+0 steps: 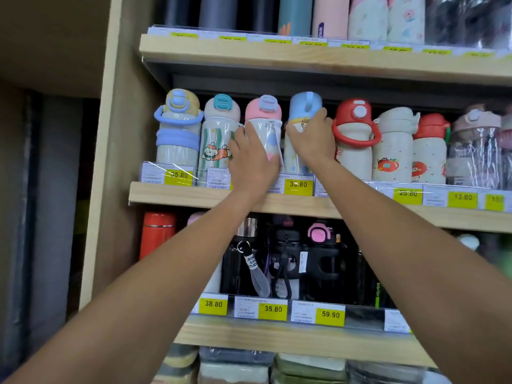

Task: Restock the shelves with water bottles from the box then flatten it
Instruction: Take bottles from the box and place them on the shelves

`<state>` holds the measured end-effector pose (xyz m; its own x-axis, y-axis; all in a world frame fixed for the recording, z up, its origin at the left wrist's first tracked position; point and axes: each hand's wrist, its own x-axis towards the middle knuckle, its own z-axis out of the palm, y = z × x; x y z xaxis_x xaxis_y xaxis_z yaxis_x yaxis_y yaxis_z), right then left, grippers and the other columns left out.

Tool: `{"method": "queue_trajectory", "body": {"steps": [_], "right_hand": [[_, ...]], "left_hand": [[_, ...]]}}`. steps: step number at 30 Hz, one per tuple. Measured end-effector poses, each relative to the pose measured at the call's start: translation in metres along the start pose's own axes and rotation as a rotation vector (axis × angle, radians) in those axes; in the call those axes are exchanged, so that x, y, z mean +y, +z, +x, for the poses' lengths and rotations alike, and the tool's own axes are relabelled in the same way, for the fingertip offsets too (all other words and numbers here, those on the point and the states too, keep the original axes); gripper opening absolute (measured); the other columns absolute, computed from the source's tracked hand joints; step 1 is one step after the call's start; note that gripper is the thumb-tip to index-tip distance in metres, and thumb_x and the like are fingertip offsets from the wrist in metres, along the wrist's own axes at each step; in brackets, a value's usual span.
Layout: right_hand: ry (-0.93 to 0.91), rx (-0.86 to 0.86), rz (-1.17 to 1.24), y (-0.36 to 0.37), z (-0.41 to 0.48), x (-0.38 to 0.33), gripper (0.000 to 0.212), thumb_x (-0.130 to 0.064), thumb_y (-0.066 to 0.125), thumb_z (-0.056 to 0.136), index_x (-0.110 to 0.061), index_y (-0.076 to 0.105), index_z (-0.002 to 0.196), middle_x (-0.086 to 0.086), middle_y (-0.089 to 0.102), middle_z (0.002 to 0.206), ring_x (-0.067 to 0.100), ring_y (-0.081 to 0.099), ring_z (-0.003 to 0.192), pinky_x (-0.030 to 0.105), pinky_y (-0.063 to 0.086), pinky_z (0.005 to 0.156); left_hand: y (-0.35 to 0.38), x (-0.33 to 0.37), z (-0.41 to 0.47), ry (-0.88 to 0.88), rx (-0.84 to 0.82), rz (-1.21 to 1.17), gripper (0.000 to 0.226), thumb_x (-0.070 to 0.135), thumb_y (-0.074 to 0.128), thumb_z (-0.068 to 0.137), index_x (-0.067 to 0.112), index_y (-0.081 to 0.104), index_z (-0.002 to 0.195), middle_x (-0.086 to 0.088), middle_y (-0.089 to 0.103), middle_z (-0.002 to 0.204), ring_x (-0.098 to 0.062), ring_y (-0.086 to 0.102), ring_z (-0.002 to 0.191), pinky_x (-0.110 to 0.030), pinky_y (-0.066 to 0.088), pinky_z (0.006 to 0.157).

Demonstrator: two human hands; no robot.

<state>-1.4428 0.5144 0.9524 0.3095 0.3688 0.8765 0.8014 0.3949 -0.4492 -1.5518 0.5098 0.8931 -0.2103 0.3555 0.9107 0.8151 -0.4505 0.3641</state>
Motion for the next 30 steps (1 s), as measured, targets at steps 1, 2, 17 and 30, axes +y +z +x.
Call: {"method": "queue_trajectory", "body": {"steps": [1,2,17,30], "right_hand": [[-0.015,0.001,0.003,0.0,0.0,0.002,0.061,-0.038,0.059,0.087,-0.002,0.035,0.129,0.019,0.047,0.129,0.036,0.051,0.114,0.037,0.043,0.084],[-0.028,-0.001,0.002,-0.001,0.0,0.003,0.06,-0.038,0.058,0.087,-0.001,0.036,0.129,0.019,0.048,0.128,0.036,0.052,0.113,0.037,0.043,0.083],[-0.07,-0.109,0.043,-0.019,-0.031,0.013,0.026,-0.02,0.05,0.088,-0.003,0.047,0.108,0.018,0.056,0.114,0.034,0.054,0.104,0.034,0.039,0.076],[-0.025,0.312,-0.226,-0.103,-0.026,0.089,0.038,-0.013,0.048,0.085,-0.004,0.046,0.122,0.014,0.044,0.128,0.033,0.04,0.12,0.043,0.042,0.084]], "left_hand": [[0.0,0.0,0.001,0.001,-0.004,-0.004,0.079,0.029,0.058,0.082,0.006,0.017,0.146,-0.012,0.028,0.143,-0.031,0.03,0.13,-0.044,0.042,0.093],[0.0,0.0,0.001,0.002,-0.006,-0.006,0.079,0.028,0.058,0.082,0.006,0.017,0.146,-0.012,0.027,0.143,-0.031,0.03,0.13,-0.044,0.042,0.094],[-0.011,0.004,-0.003,-0.035,-0.038,-0.037,0.082,0.024,0.052,0.08,0.004,0.012,0.148,-0.013,0.02,0.152,-0.031,0.022,0.138,-0.045,0.037,0.101],[0.007,0.092,-0.04,0.351,-0.027,-0.292,0.063,0.015,0.051,0.084,0.004,0.028,0.141,-0.011,0.029,0.147,-0.029,0.033,0.131,-0.037,0.038,0.099]]}}
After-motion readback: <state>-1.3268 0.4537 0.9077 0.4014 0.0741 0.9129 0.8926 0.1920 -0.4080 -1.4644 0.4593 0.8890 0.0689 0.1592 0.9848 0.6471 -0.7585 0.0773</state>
